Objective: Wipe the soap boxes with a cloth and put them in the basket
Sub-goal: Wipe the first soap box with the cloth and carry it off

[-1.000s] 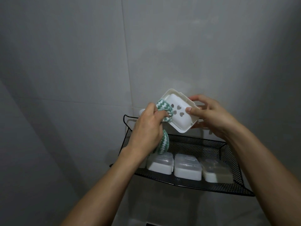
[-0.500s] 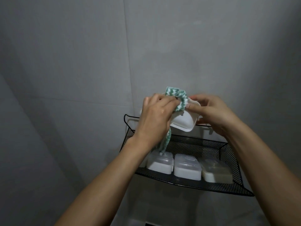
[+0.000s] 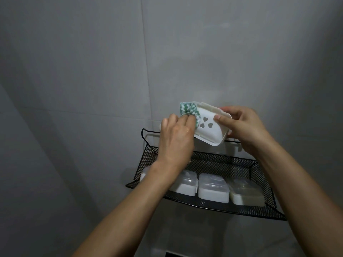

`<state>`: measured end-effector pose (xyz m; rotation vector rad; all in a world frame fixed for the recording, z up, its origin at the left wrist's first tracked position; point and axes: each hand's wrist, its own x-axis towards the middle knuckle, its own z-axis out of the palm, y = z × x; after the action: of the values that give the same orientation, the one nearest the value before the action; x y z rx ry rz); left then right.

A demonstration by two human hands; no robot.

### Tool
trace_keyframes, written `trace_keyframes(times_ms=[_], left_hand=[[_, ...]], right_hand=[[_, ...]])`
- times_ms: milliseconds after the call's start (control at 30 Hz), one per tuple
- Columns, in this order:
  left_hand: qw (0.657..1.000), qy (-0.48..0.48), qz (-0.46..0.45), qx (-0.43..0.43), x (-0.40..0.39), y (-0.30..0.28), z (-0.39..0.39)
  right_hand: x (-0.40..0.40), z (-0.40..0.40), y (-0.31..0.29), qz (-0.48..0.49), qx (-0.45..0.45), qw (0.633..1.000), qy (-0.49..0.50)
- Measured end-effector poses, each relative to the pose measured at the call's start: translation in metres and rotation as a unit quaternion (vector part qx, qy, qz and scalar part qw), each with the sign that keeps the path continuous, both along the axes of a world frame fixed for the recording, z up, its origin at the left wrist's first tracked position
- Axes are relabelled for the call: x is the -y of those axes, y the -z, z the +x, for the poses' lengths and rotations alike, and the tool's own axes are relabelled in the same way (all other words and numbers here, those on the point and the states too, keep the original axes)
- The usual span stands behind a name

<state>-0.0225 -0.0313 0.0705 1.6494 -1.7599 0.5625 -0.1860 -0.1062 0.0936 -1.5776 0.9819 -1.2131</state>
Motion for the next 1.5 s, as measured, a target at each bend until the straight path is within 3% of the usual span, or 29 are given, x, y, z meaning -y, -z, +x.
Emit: trace_keyframes(times_ms=[167, 267, 400, 633, 800, 867, 1000, 1067, 1200, 1500], left_hand=[[0.993, 0.059, -0.011, -0.100, -0.009, 0.006, -0.008], [0.984, 0.128, -0.037, -0.120, -0.014, 0.005, -0.024], [0.974, 0.182, -0.008, -0.137, -0.017, 0.006, -0.031], [0.978, 0.159, 0.033, -0.131, -0.021, 0.006, 0.006], [0.995, 0.078, 0.041, -0.038, -0.019, 0.018, 0.045], [0.993, 0.054, 0.101, 0.014, -0.019, 0.029, 0.051], [0.955, 0.051, 0.288, 0.055, -0.023, 0.048, 0.052], [0.965, 0.045, 0.259, 0.017, -0.022, 0.046, 0.054], [0.991, 0.078, 0.096, -0.041, -0.015, 0.026, 0.041], [0.986, 0.137, 0.023, -0.093, 0.000, 0.019, 0.012]], right_hand=[[-0.004, 0.002, 0.004, 0.001, 0.026, 1.000, -0.001], [-0.008, 0.008, 0.006, 0.014, 0.047, 0.998, -0.030], [-0.006, 0.007, 0.003, 0.012, 0.062, 0.998, -0.009], [0.004, -0.002, 0.008, -0.004, -0.049, 0.998, 0.044], [0.002, -0.007, 0.004, -0.032, -0.126, 0.987, 0.098], [0.000, -0.004, 0.003, -0.053, -0.151, 0.981, 0.111], [-0.001, -0.001, 0.003, -0.092, -0.209, 0.965, 0.128], [-0.003, 0.002, 0.001, -0.113, -0.239, 0.954, 0.141], [-0.008, 0.013, -0.004, -0.120, -0.264, 0.947, 0.142], [-0.026, 0.032, -0.008, -0.125, -0.292, 0.946, 0.064]])
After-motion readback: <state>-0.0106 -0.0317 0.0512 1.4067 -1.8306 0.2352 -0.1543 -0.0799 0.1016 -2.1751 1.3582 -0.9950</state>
